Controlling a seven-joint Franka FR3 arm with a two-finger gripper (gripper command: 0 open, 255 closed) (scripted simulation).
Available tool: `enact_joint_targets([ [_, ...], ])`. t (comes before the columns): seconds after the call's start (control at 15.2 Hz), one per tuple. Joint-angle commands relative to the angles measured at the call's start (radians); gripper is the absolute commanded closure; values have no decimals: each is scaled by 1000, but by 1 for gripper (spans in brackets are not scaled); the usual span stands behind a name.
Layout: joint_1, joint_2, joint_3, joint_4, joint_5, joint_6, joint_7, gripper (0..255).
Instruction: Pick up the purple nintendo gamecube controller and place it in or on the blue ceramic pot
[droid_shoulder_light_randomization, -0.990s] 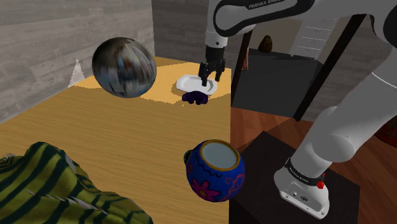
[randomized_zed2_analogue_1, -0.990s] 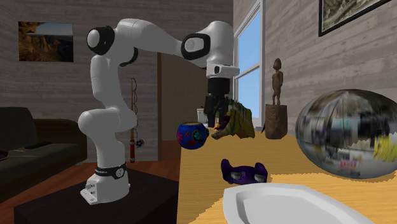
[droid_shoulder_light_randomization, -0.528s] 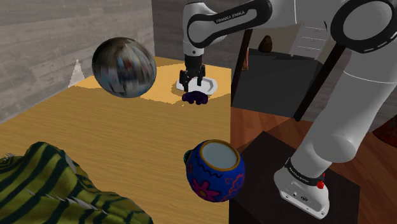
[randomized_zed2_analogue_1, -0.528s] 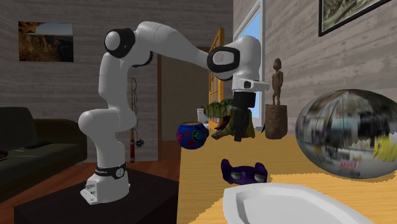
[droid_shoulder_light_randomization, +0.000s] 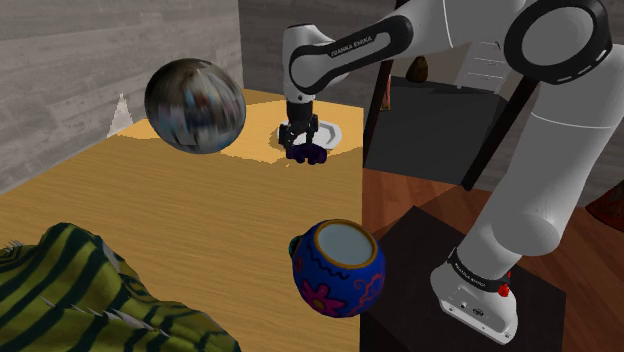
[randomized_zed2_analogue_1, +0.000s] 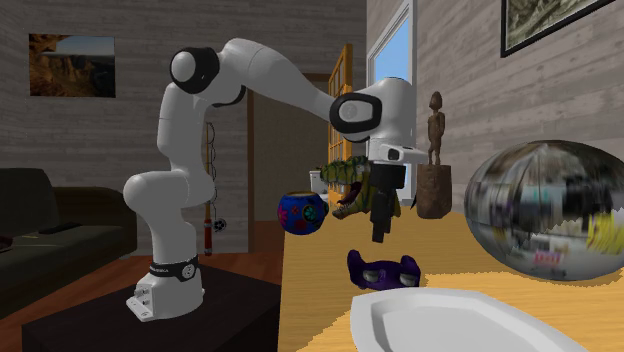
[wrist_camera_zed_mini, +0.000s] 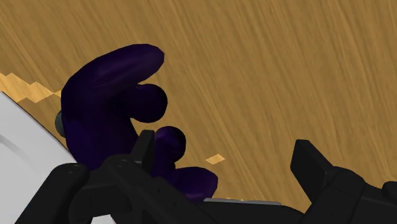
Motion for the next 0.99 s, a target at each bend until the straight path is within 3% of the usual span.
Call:
enact_joint_targets([
  [0.0,0,3,0,-12,0,16,0,0],
  [0.46,0,4,0,-12,-1,16,0,0],
  [0.53,0,4,0,-12,-1,16,0,255],
  [0.92,0,4,0,-12,-1,16,0,255],
])
